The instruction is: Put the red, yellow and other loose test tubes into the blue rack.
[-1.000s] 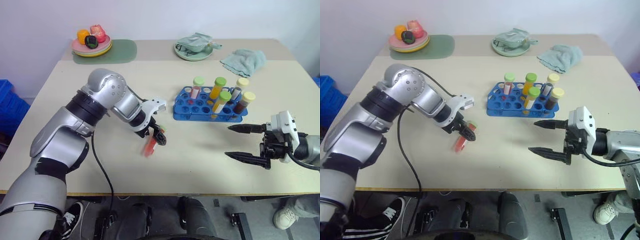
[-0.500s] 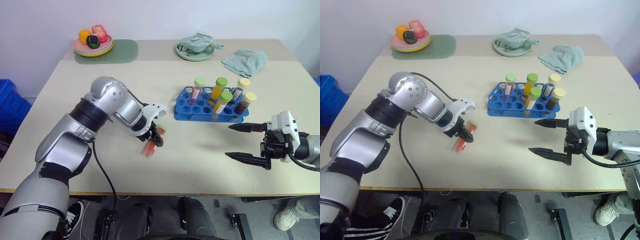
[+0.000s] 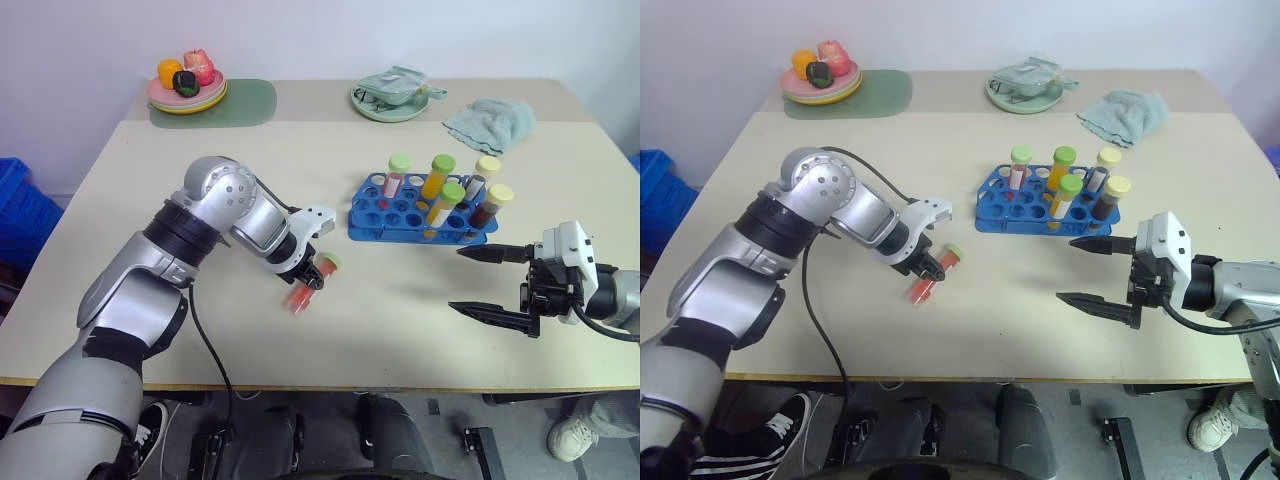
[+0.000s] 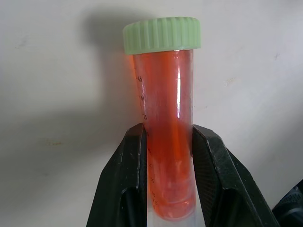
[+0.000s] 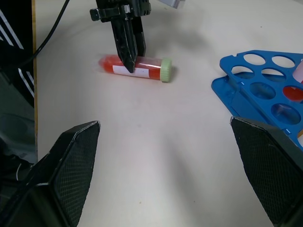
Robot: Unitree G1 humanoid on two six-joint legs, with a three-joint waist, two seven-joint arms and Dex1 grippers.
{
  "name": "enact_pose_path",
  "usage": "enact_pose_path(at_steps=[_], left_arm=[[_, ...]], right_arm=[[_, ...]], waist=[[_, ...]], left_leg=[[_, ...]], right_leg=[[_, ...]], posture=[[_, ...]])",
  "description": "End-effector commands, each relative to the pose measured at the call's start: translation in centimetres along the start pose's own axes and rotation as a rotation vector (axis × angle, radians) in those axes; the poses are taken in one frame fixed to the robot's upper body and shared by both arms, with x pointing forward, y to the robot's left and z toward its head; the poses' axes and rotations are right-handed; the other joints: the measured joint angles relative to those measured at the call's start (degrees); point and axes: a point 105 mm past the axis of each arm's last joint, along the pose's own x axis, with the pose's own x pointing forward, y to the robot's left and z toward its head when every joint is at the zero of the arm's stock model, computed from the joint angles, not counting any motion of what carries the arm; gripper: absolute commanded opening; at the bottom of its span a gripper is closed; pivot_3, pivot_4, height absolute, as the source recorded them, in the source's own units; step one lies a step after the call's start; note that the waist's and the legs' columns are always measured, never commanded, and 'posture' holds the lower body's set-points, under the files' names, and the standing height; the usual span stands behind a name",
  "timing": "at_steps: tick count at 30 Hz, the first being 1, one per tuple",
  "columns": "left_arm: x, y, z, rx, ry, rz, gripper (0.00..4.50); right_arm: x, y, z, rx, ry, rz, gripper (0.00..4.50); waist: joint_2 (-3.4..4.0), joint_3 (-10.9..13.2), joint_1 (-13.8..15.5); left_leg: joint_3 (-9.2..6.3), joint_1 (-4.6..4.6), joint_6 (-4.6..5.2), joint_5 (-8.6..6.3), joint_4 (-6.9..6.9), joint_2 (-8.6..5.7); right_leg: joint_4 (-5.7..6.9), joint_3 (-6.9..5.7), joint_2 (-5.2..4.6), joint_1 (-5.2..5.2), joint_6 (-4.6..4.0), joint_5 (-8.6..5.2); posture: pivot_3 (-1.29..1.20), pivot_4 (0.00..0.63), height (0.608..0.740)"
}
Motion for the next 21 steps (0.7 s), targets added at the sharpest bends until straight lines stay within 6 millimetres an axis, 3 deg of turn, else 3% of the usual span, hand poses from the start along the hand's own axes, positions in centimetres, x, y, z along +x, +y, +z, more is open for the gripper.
enact_pose_path(at_steps=[1, 6, 14, 21], left_arm=[[-0.5, -0.3, 0.1, -0.001, -0.020, -0.024, 0.92], [-1.3, 0.2, 0.0, 0.001, -0.044, -0.009, 0.92], [-4.6, 4.7, -2.5, -0.039, -0.051, 0.155, 0.92], [-5.1, 6.0, -3.0, -0.057, -0.057, 0.200, 0.92]], right_arm=[[-0.2, 0.1, 1.1, -0.048, -0.028, -0.007, 4.50], [-0.1, 0.0, 1.2, -0.047, -0.033, -0.011, 4.50], [0.1, -0.1, 1.3, -0.044, -0.043, -0.017, 4.50], [0.4, -0.2, 1.5, -0.042, -0.051, -0.008, 4.50]], waist=[[0.00, 0.0, 0.0], [0.00, 0.0, -0.1], [0.01, 0.0, -0.1], [0.00, 0.0, -0.1]], left_leg=[[0.00, 0.01, 0.00, 0.00, 0.00, 0.00], [0.00, 0.01, 0.00, 0.00, 0.00, 0.00], [0.01, 0.00, -0.06, 0.03, -0.05, 0.00], [-0.03, -0.05, -0.06, 0.03, 0.00, -0.07]], right_leg=[[0.00, 0.00, 0.00, 0.00, 0.00, 0.00], [0.00, 0.00, 0.00, 0.00, 0.00, 0.00], [0.02, 0.00, 0.03, -0.08, 0.00, 0.00], [0.02, 0.00, 0.00, -0.05, 0.00, 0.00]], posture=[[0.00, 0.150, 0.740], [0.00, 0.150, 0.740], [0.00, 0.150, 0.740], [0.00, 0.150, 0.740]])
